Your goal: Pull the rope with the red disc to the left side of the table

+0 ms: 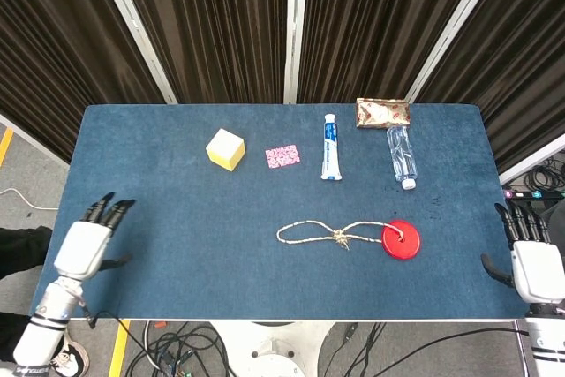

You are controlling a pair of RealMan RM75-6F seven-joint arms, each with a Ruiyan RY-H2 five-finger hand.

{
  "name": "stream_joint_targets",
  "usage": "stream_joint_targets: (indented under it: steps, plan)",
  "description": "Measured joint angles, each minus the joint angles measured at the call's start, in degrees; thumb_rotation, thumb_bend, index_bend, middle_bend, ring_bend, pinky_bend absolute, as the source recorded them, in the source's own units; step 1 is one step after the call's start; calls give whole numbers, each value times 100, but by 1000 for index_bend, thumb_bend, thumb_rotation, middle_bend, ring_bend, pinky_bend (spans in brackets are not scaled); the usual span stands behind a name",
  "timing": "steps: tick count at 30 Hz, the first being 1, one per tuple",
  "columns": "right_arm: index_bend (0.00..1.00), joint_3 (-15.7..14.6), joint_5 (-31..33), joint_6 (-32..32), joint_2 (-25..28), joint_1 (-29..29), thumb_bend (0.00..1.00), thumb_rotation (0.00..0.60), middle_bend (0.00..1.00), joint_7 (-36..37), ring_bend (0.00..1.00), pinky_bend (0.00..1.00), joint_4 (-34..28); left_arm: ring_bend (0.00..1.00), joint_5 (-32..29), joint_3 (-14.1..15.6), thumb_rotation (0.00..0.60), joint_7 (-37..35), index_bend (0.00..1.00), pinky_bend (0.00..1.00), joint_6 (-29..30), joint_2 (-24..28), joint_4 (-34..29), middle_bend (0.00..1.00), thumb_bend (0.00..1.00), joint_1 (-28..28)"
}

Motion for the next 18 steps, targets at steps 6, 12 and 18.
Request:
stream_joint_targets:
  steps: [6, 12, 18]
  plan:
    - [0, 17, 82, -30, 26, -21, 198, 600, 0, 127, 0, 0, 90, 31, 377, 16, 600, 72, 110, 173, -745, -81, -222, 159, 115, -685]
    - [0, 30, 135, -12, 30, -55, 197, 600, 0, 240, 0, 0, 170, 31, 549, -151, 600, -101, 110, 173, -1484, -459, -108, 155, 120, -1518]
    - [0, 23, 164, 8, 28, -108, 197, 600, 0, 402, 0, 0, 300, 31, 551, -371, 600, -460, 110, 173, -2304, -959, 421, 155, 128, -2373]
